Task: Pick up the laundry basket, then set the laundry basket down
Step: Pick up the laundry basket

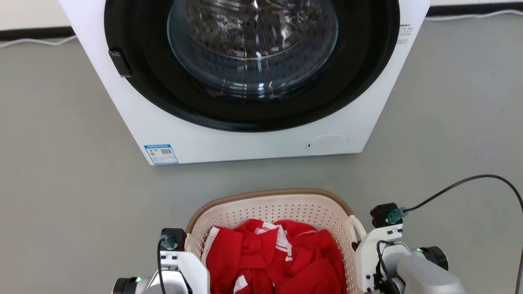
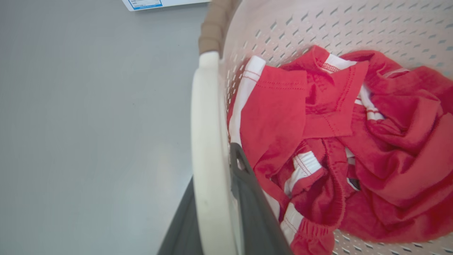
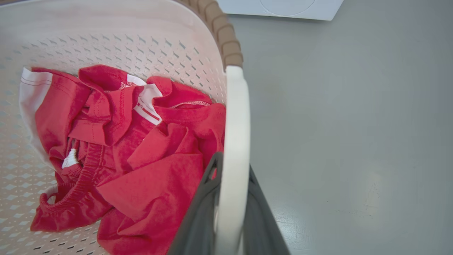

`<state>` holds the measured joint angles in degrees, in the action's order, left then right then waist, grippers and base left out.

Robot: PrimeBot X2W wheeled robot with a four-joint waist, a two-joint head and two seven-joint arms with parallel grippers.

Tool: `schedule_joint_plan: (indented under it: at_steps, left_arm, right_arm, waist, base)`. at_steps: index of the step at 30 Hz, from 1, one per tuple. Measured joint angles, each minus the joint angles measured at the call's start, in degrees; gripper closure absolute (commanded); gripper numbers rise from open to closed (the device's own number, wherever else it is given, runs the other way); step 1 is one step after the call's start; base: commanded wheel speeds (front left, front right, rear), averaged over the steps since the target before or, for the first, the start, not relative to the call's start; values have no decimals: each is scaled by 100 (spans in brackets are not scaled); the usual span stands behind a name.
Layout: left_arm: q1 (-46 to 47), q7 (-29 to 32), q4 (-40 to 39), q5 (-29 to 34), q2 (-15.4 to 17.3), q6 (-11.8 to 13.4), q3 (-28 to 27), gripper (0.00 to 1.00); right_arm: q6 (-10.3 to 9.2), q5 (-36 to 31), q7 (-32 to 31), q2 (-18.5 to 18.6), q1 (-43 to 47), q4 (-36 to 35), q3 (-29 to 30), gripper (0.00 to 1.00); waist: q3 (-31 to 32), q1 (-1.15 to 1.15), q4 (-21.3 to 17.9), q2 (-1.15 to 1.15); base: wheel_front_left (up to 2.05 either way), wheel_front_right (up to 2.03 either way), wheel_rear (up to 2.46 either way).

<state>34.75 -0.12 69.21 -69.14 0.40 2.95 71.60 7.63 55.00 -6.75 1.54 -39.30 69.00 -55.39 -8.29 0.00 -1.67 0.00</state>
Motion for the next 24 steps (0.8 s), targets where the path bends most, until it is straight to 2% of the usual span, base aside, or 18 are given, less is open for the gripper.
schedule_joint_plan:
  at_steps: [13,24]
  left_arm:
    - [-263,275,156,15,-37,-154,62,100]
    - [-347,487,234,18,-51,-253,80,100]
  right_arm:
    - [1,153,-334,-53,232,38,-123,100]
    - [2,323,-509,-63,326,36,-213,100]
  waist:
    - [559,0,28,0]
    - [796,0,30,0]
  base:
    - [0,0,0]
    - [0,0,0]
